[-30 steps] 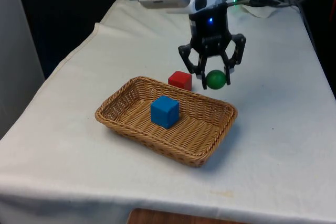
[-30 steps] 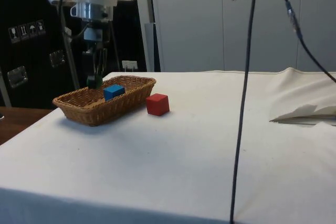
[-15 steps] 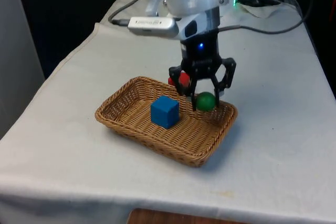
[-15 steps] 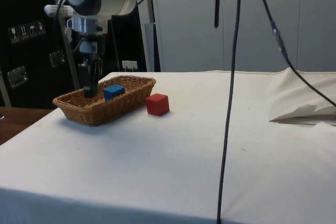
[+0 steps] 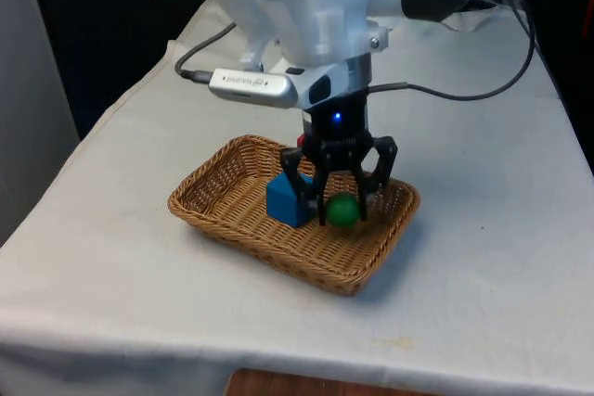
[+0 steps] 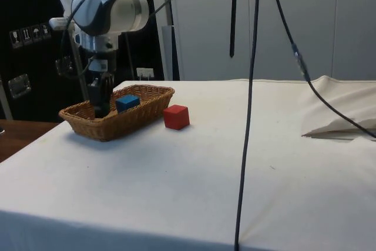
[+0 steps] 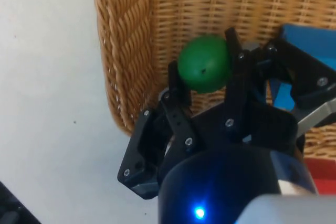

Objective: Place all non-red objects into the basket.

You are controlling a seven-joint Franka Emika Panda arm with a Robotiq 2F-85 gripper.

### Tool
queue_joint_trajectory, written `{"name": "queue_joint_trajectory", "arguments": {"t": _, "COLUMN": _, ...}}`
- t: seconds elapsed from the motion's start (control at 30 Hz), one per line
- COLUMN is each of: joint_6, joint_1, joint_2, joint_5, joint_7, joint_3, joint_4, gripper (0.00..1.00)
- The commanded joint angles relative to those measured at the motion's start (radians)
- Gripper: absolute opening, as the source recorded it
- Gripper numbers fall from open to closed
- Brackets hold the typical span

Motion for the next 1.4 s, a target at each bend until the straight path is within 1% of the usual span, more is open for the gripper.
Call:
{"name": "queue_joint_trajectory", "arguments": {"t": 0.0, "joint_6": 0.0, "joint_1": -0.001, "joint_2": 0.006, "joint_5": 0.0, "joint_7": 0.0, "joint_3": 0.0, "joint_4": 0.006, "gripper": 0.0}}
{"name": "queue_joint_trajectory", "arguments": {"t": 0.03, "joint_6": -0.01, "joint_1": -0.005, "joint_2": 0.018, "joint_5": 0.002, "joint_7": 0.004, "joint_3": 0.002, "joint_4": 0.022, "gripper": 0.0}}
{"name": "queue_joint_trajectory", "arguments": {"t": 0.07, "joint_6": -0.009, "joint_1": -0.006, "joint_2": 0.023, "joint_5": 0.002, "joint_7": 0.004, "joint_3": 0.002, "joint_4": 0.027, "gripper": 0.0}}
{"name": "queue_joint_trajectory", "arguments": {"t": 0.27, "joint_6": -0.009, "joint_1": -0.008, "joint_2": 0.037, "joint_5": 0.004, "joint_7": 0.002, "joint_3": 0.001, "joint_4": 0.046, "gripper": 0.0}}
{"name": "queue_joint_trajectory", "arguments": {"t": 0.3, "joint_6": 0.001, "joint_1": -0.003, "joint_2": 0.033, "joint_5": 0.003, "joint_7": 0.001, "joint_3": -0.001, "joint_4": 0.036, "gripper": 0.0}}
{"name": "queue_joint_trajectory", "arguments": {"t": 0.33, "joint_6": -0.009, "joint_1": -0.008, "joint_2": 0.038, "joint_5": 0.004, "joint_7": 0.002, "joint_3": 0.0, "joint_4": 0.047, "gripper": 0.0}}
{"name": "queue_joint_trajectory", "arguments": {"t": 0.43, "joint_6": -0.009, "joint_1": -0.009, "joint_2": 0.04, "joint_5": 0.004, "joint_7": 0.001, "joint_3": 0.0, "joint_4": 0.05, "gripper": 0.0}}
{"name": "queue_joint_trajectory", "arguments": {"t": 0.47, "joint_6": -0.009, "joint_1": -0.009, "joint_2": 0.04, "joint_5": 0.004, "joint_7": 0.001, "joint_3": 0.0, "joint_4": 0.051, "gripper": 0.06}}
{"name": "queue_joint_trajectory", "arguments": {"t": 0.53, "joint_6": -0.008, "joint_1": -0.009, "joint_2": 0.04, "joint_5": 0.004, "joint_7": 0.001, "joint_3": 0.0, "joint_4": 0.052, "gripper": 0.24}}
{"name": "queue_joint_trajectory", "arguments": {"t": 0.57, "joint_6": -0.008, "joint_1": -0.01, "joint_2": 0.041, "joint_5": 0.004, "joint_7": 0.001, "joint_3": 0.0, "joint_4": 0.053, "gripper": 0.39}}
{"name": "queue_joint_trajectory", "arguments": {"t": 0.6, "joint_6": 0.001, "joint_1": -0.004, "joint_2": 0.034, "joint_5": 0.003, "joint_7": 0.001, "joint_3": -0.003, "joint_4": 0.041, "gripper": 0.49}}
{"name": "queue_joint_trajectory", "arguments": {"t": 0.63, "joint_6": -0.009, "joint_1": -0.01, "joint_2": 0.042, "joint_5": 0.004, "joint_7": 0.001, "joint_3": 0.0, "joint_4": 0.054, "gripper": 0.59}}
{"name": "queue_joint_trajectory", "arguments": {"t": 0.73, "joint_6": -0.009, "joint_1": -0.01, "joint_2": 0.043, "joint_5": 0.004, "joint_7": 0.001, "joint_3": 0.0, "joint_4": 0.055, "gripper": 0.89}}
{"name": "queue_joint_trajectory", "arguments": {"t": 0.77, "joint_6": -0.009, "joint_1": -0.01, "joint_2": 0.043, "joint_5": 0.004, "joint_7": 0.001, "joint_3": 0.0, "joint_4": 0.056, "gripper": 0.97}}
{"name": "queue_joint_trajectory", "arguments": {"t": 0.8, "joint_6": -0.009, "joint_1": -0.011, "joint_2": 0.043, "joint_5": 0.004, "joint_7": 0.001, "joint_3": 0.0, "joint_4": 0.056, "gripper": 1.0}}
{"name": "queue_joint_trajectory", "arguments": {"t": 0.9, "joint_6": -0.009, "joint_1": -0.011, "joint_2": 0.044, "joint_5": 0.004, "joint_7": 0.001, "joint_3": 0.0, "joint_4": 0.057, "gripper": 1.0}}
{"name": "queue_joint_trajectory", "arguments": {"t": 0.93, "joint_6": 0.001, "joint_1": -0.006, "joint_2": 0.037, "joint_5": 0.003, "joint_7": 0.001, "joint_3": -0.003, "joint_4": 0.046, "gripper": 1.0}}
{"name": "queue_joint_trajectory", "arguments": {"t": 0.97, "joint_6": -0.009, "joint_1": -0.011, "joint_2": 0.043, "joint_5": 0.004, "joint_7": 0.001, "joint_3": 0.0, "joint_4": 0.057, "gripper": 1.0}}
{"name": "queue_joint_trajectory", "arguments": {"t": 1.0, "joint_6": -0.009, "joint_1": -0.011, "joint_2": 0.043, "joint_5": 0.004, "joint_7": 0.001, "joint_3": 0.0, "joint_4": 0.057, "gripper": 1.0}}
{"name": "queue_joint_trajectory", "arguments": {"t": 1.03, "joint_6": -0.017, "joint_1": -0.009, "joint_2": 0.027, "joint_5": 0.001, "joint_7": 0.0, "joint_3": -0.006, "joint_4": 0.05, "gripper": 1.0}}
{"name": "queue_joint_trajectory", "arguments": {"t": 1.17, "joint_6": -0.033, "joint_1": -0.004, "joint_2": 0.0, "joint_5": 0.0, "joint_7": -0.002, "joint_3": -0.02, "joint_4": 0.039, "gripper": 1.0}}
{"name": "queue_joint_trajectory", "arguments": {"t": 1.2, "joint_6": -0.031, "joint_1": -0.006, "joint_2": 0.012, "joint_5": 0.003, "joint_7": -0.002, "joint_3": -0.019, "joint_4": 0.049, "gripper": 1.0}}
{"name": "queue_joint_trajectory", "arguments": {"t": 1.27, "joint_6": -0.049, "joint_1": 0.0, "joint_2": -0.022, "joint_5": 0.0, "joint_7": -0.005, "joint_3": -0.029, "joint_4": 0.028, "gripper": 1.0}}
{"name": "queue_joint_trajectory", "arguments": {"t": 1.37, "joint_6": -0.057, "joint_1": 0.003, "joint_2": -0.047, "joint_5": -0.002, "joint_7": -0.007, "joint_3": -0.034, "joint_4": 0.009, "gripper": 1.0}}
